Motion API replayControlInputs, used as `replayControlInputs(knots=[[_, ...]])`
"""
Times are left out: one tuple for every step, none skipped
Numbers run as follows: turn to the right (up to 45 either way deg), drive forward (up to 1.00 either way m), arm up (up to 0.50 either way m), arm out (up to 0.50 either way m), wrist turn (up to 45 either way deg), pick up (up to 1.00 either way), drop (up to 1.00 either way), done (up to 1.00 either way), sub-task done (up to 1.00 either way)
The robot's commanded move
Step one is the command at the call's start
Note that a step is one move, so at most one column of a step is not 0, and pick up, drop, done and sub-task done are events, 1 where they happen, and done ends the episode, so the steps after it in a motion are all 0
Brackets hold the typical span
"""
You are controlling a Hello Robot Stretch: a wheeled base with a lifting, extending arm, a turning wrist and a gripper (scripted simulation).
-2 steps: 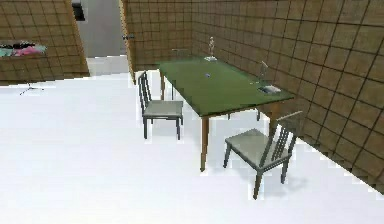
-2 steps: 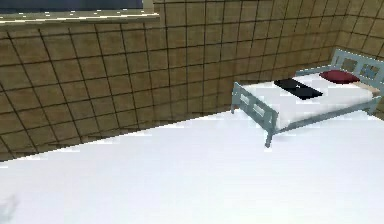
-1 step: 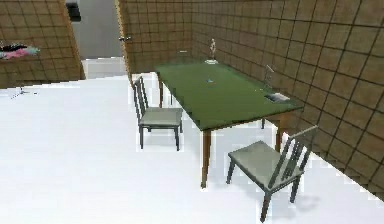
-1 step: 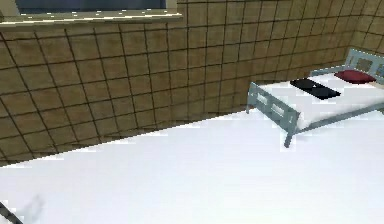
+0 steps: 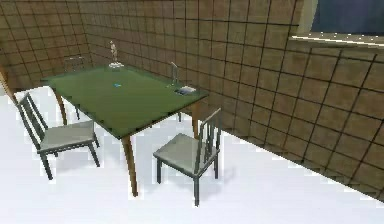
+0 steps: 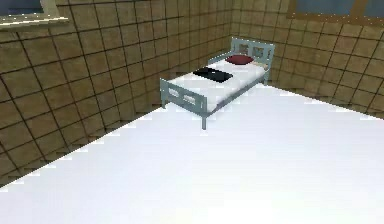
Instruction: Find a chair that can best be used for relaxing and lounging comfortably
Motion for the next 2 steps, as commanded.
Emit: replayControlInputs(knots=[[0.0, 0.2, 0.0, 0.0, 0.0, 0.0, 0.0, 0.0, 0.0], [0.0, 0.0, 0.0, 0.0, 0.0, 0.0, 0.0, 1.0, 0.0]])
